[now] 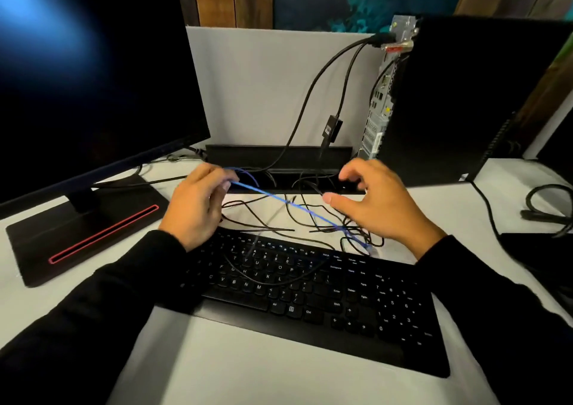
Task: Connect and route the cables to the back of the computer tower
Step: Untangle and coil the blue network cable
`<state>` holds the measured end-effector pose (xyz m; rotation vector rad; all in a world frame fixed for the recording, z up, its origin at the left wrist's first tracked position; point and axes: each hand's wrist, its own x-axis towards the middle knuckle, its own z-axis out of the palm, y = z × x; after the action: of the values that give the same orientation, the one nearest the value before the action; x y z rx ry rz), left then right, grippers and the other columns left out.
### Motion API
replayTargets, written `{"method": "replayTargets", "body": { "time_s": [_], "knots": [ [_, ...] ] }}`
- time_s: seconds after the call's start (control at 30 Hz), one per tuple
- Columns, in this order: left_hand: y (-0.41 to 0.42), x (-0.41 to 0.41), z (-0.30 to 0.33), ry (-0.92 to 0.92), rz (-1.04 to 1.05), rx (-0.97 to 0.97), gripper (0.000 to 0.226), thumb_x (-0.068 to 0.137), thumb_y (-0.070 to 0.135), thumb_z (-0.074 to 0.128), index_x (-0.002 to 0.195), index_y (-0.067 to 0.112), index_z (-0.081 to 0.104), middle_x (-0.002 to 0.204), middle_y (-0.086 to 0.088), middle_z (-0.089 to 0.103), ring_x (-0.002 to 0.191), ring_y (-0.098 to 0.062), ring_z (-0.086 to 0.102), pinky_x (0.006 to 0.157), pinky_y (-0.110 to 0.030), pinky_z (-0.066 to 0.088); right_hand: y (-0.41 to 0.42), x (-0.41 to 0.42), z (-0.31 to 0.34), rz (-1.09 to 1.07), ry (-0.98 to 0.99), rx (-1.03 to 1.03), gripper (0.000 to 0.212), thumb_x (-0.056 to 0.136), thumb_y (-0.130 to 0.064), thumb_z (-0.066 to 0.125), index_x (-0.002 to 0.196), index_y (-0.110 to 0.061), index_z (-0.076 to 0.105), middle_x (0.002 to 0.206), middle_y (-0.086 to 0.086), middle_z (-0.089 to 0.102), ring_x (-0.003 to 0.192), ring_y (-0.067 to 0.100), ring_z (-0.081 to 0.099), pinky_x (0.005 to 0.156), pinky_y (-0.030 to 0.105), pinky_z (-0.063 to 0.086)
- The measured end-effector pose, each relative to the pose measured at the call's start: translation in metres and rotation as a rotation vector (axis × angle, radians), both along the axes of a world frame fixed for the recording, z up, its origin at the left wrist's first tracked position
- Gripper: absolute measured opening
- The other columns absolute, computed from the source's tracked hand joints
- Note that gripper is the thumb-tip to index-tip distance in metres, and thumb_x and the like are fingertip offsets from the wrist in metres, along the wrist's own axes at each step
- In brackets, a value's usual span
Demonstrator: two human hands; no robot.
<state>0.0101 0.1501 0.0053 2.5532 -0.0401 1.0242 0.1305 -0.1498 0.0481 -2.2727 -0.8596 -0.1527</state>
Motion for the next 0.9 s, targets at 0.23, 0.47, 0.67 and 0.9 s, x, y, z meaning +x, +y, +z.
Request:
{"method": "replayTargets", "body": {
  "time_s": [0.23,0.47,0.67,0.9],
  "knots": [
    [-0.008,0.013,0.0,0.05,0.095,-0.143,0.021,0.108,0.03,0.043,0.098,0.019,0.058,0.086,-0.003,0.054,0.087,-0.014,0.043,0.074,-0.024,0.029,-0.011,0.011,-0.026,0.205,0.538,-0.329,0.102,0.078,-0.045,0.083,0.157,-0.052,0.018,0.163,-0.009,0.035,0.15,0.012,0.032,0.119,0.032,0.029],
    [-0.02,0.012,0.001,0.27,0.199,-0.384,0.022,0.105,0.039,0.046,0.089,0.024,0.051,0.092,-0.002,0.046,0.099,-0.023,0.042,0.088,-0.034,0.033,-0.018,0.021,-0.016,0.185,0.575,-0.362,0.062,0.084,-0.03,0.076,0.138,-0.046,0.05,0.106,-0.007,0.068,0.087,0.008,0.064,0.074,0.027,0.05],
    [-0.012,0.011,0.006,0.336,0.331,-0.313,0.054,0.092,0.07,0.047,0.102,0.017,0.05,0.107,-0.006,0.041,0.108,-0.027,0.036,0.095,-0.04,0.038,-0.028,0.027,0.005,-0.014,0.429,-0.553,0.064,0.072,-0.045,0.086,0.129,-0.04,0.058,0.093,-0.016,0.055,0.086,0.006,0.058,0.077,0.028,0.046],
    [-0.035,0.014,0.017,0.414,0.256,-0.333,0.053,0.084,0.073,0.034,0.084,0.024,0.052,0.095,0.004,0.045,0.108,-0.028,0.043,0.102,-0.053,0.038,0.001,0.005,0.012,0.232,0.134,-0.107,0.081,0.084,-0.015,0.072,0.15,-0.048,0.04,0.162,-0.015,0.03,0.145,0.006,0.034,0.116,0.03,0.032]
  ]
}}
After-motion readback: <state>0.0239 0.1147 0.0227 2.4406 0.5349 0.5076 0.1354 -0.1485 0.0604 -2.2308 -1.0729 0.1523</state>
